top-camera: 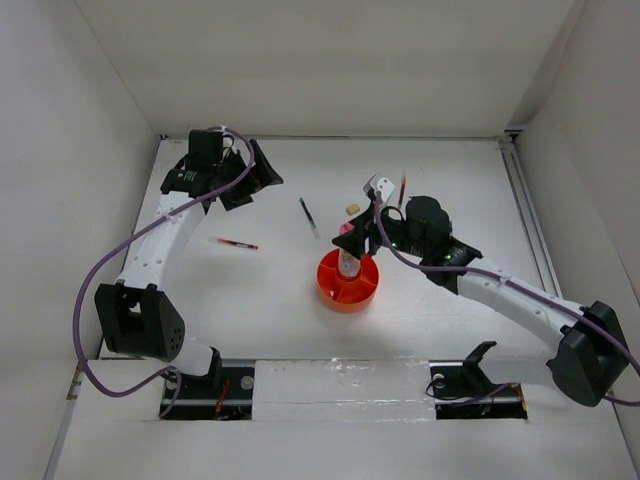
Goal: Sort the stationery into containers
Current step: Place the stationery in the storage box.
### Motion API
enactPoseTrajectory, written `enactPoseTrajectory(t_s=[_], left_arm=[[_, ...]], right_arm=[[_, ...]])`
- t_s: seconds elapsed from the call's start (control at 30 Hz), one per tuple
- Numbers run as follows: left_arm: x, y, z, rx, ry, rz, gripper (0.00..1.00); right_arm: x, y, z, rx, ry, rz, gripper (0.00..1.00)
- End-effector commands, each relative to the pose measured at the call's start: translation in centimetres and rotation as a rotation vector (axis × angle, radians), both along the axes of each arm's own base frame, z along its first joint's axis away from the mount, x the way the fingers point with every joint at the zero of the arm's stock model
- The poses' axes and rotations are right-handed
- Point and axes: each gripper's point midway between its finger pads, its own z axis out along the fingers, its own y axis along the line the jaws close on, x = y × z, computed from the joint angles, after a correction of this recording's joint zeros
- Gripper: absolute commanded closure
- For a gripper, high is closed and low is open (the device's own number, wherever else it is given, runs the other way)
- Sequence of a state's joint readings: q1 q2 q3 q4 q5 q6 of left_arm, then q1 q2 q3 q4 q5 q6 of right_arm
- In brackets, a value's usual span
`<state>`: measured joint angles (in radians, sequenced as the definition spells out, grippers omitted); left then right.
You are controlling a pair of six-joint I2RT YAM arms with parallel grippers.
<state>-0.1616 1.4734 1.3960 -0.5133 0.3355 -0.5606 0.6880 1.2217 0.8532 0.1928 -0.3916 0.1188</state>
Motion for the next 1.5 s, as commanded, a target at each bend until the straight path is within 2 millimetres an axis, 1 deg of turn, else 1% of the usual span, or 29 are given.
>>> enactPoseTrajectory(t_s=[0.0, 0.07, 0.2, 0.23, 0.37, 0.4, 0.47, 0.53, 0.57, 0.6, 0.73, 0.8, 0.83, 0.87, 0.9, 0.93, 0.97, 1.03, 1.07, 1.1, 1.17, 1.2, 1.27, 1.3, 1.33, 1.37, 1.4, 1.43, 1.47], left_arm=[[0.1, -0.4, 0.7, -0.011, -0.033, -0.032, 0.00], [0.1, -0.4, 0.7, -0.011, -0.033, -0.032, 0.00], [-0.1, -0.6, 0.1, -0.017, -0.026, -0.052, 0.00], [-0.1, -0.7, 0.6, -0.019, -0.044, -0.052, 0.00], [-0.1, -1.0, 0.9, -0.033, -0.051, -0.068, 0.00], [-0.2, -0.9, 0.5, -0.032, -0.042, -0.068, 0.00], [-0.3, -1.0, 0.5, -0.032, -0.046, -0.080, 0.00], [-0.2, -1.2, 0.7, -0.039, -0.054, -0.087, 0.00], [-0.2, -1.2, 0.7, -0.039, -0.054, -0.087, 0.00], [-0.4, -1.2, 0.4, -0.038, -0.045, -0.087, 0.00], [-0.4, -1.3, 0.9, -0.046, -0.062, -0.094, 0.00], [-0.5, -1.5, 0.7, -0.053, -0.061, -0.103, 0.00], [-0.5, -1.5, 0.7, -0.053, -0.061, -0.103, 0.00], [-0.5, -1.6, 0.5, -0.059, -0.060, -0.109, 0.00], [-0.5, -1.6, 0.5, -0.059, -0.060, -0.110, 0.00], [-0.5, -1.6, 0.5, -0.059, -0.060, -0.110, 0.00], [-0.5, -1.6, 0.5, -0.059, -0.060, -0.110, 0.00], [-0.5, -1.6, 0.5, -0.059, -0.060, -0.110, 0.00], [-0.5, -1.6, 0.5, -0.059, -0.060, -0.110, 0.00], [-0.5, -1.6, 0.5, -0.059, -0.060, -0.110, 0.00], [-0.5, -1.6, 0.3, -0.059, -0.060, -0.110, 0.00], [-0.6, -1.7, 0.4, -0.065, -0.060, -0.116, 0.00], [-0.6, -1.7, 0.4, -0.065, -0.060, -0.117, 0.00], [-0.5, -1.8, 0.0, -0.064, -0.051, -0.116, 0.00], [-0.5, -1.8, 0.0, -0.064, -0.050, -0.116, 0.00], [-0.6, -1.9, 0.1, -0.070, -0.050, -0.123, 0.00], [-0.4, -1.9, 0.4, -0.071, -0.059, -0.124, 0.00], [-0.4, -1.9, 0.4, -0.071, -0.059, -0.124, 0.00], [-0.3, -1.9, 0.0, -0.070, -0.048, -0.123, 0.00]], right_arm=[[0.5, 0.3, 1.5, 0.040, -0.070, -0.007, 1.00], [0.7, 0.3, 0.6, 0.027, -0.057, -0.016, 1.00], [0.7, 0.3, 0.7, 0.035, -0.066, -0.016, 1.00], [0.7, 0.3, 0.7, 0.035, -0.066, -0.016, 1.00], [1.1, 0.4, 0.4, 0.032, -0.065, -0.027, 1.00], [1.2, 0.5, 0.0, 0.025, -0.057, -0.027, 1.00], [1.4, 0.6, -0.1, 0.021, -0.066, -0.025, 1.00], [1.4, 0.6, -0.9, 0.009, -0.052, -0.025, 1.00], [1.3, 0.8, -0.7, 0.010, -0.067, -0.025, 1.00], [1.2, 0.7, -1.3, 0.002, -0.058, -0.025, 1.00], [1.5, 0.4, -1.9, -0.003, -0.060, -0.052, 1.00], [1.7, 0.3, -1.9, -0.004, -0.061, -0.061, 0.99], [1.5, 0.1, -2.0, -0.004, -0.061, -0.061, 0.95], [1.5, 0.1, -2.0, -0.009, -0.068, -0.060, 0.89], [1.3, -0.1, -2.0, -0.008, -0.070, -0.060, 0.62], [1.4, -0.2, -2.0, -0.009, -0.070, -0.069, 0.55], [1.3, -0.3, -2.5, -0.016, -0.063, -0.069, 0.52], [1.2, -0.3, -2.1, -0.009, -0.070, -0.069, 0.44], [0.9, -0.2, -2.6, -0.015, -0.064, -0.060, 0.41], [0.8, -0.2, -2.2, -0.009, -0.070, -0.060, 0.38], [0.6, -0.3, -1.8, 0.003, -0.070, -0.062, 0.27], [0.2, -0.4, -1.0, 0.018, -0.076, -0.066, 0.00], [0.5, -0.6, -0.4, 0.017, -0.080, -0.090, 0.00], [0.5, -0.8, 0.4, 0.031, -0.082, -0.103, 0.00], [0.2, -0.7, 1.8, 0.058, -0.099, -0.104, 0.00], [0.2, -1.0, 2.0, 0.051, -0.093, -0.116, 0.00], [0.6, -1.5, 2.7, 0.056, -0.104, -0.151, 0.00], [0.7, -2.0, 4.3, 0.074, -0.125, -0.178, 0.00], [1.0, -2.5, 4.3, 0.065, -0.110, -0.212, 0.00]])
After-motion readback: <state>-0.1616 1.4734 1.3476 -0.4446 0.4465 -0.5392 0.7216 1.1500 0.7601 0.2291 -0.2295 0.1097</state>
